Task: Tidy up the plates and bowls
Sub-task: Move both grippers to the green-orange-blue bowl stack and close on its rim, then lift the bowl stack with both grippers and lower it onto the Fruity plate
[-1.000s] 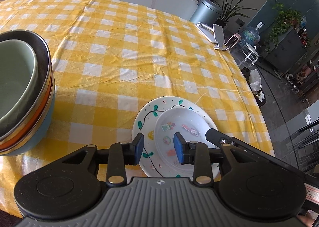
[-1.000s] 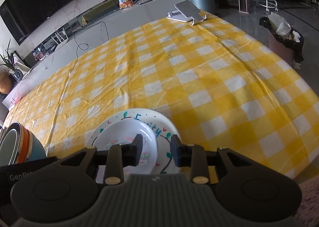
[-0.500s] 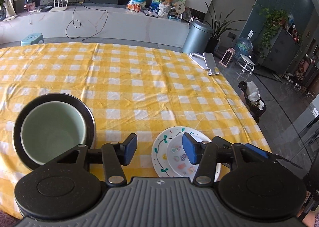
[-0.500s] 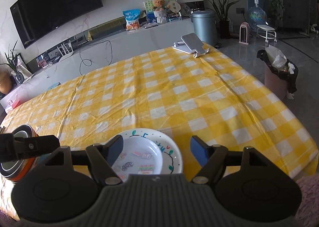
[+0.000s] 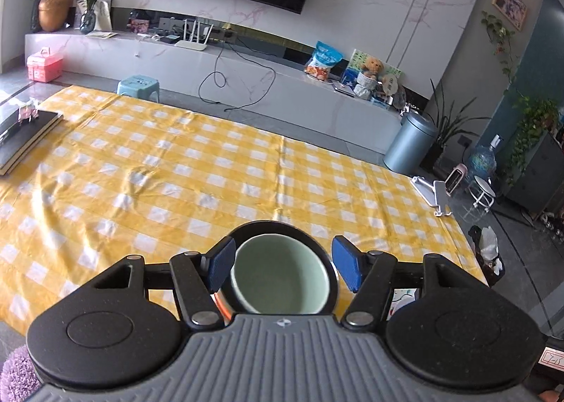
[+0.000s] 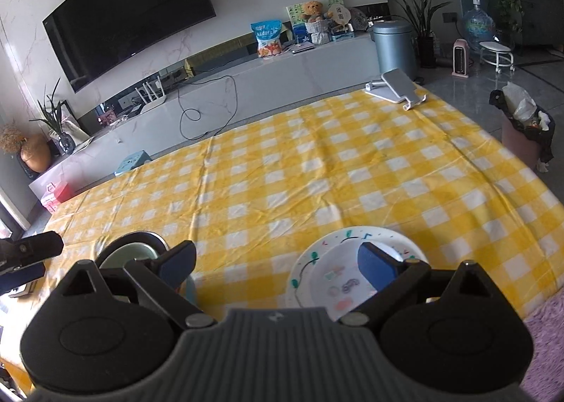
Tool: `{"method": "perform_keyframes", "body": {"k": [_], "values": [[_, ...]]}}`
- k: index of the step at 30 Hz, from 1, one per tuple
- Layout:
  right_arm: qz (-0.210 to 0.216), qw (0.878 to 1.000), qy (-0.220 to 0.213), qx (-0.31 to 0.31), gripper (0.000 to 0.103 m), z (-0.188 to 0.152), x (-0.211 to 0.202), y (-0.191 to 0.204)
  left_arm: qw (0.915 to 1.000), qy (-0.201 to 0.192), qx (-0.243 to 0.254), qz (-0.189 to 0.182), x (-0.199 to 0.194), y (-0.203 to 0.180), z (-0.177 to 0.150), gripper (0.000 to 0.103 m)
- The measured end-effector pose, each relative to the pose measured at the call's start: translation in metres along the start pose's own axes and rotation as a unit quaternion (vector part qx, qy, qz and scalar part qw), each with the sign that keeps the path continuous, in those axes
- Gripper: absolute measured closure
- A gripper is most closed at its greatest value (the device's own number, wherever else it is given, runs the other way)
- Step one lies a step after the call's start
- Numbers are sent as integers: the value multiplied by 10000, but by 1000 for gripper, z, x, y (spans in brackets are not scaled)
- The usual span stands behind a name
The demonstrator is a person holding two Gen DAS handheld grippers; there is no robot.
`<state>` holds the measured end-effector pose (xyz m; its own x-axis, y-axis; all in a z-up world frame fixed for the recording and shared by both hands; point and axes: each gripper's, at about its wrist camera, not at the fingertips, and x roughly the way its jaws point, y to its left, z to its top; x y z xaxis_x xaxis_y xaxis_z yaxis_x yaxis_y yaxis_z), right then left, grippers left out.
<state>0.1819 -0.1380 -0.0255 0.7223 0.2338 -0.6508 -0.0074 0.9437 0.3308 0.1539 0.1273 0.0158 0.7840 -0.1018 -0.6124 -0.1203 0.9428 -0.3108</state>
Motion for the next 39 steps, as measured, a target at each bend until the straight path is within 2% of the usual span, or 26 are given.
{"method": "perform_keyframes", "body": {"k": [4,7,10,12,16,21,25,29,32,39], "values": [[351,9982,493,16,7,-7,20,28,9992,177,-356,69,11,33,-6,29],[381,9972,629,-139,9,-13,32,47,9966,324,-747,-99,20,58,-14,29],[346,9964,731,-256,10,-16,44,60,9905,506,-1241,-319,33,78,-21,29],[298,9959,811,-261,16,-17,52,65,9863,575,-1484,-425,43,88,-27,29],[223,9942,1051,-97,18,-17,70,65,9758,615,-1983,-687,60,102,-36,31],[350,9875,1478,408,24,-17,91,59,9666,775,-2271,-900,77,107,-40,32],[444,9831,1687,555,34,-18,104,60,9570,898,-2559,-1031,88,111,-45,35],[520,9793,1840,660,41,-19,114,58,9565,968,-2575,-976,94,112,-45,38],[587,9750,1989,796,42,-22,123,53,9559,1028,-2570,-981,98,111,-44,40],[868,9701,2036,994,51,-22,132,47,9630,1078,-2346,-774,103,100,-42,43]]}}
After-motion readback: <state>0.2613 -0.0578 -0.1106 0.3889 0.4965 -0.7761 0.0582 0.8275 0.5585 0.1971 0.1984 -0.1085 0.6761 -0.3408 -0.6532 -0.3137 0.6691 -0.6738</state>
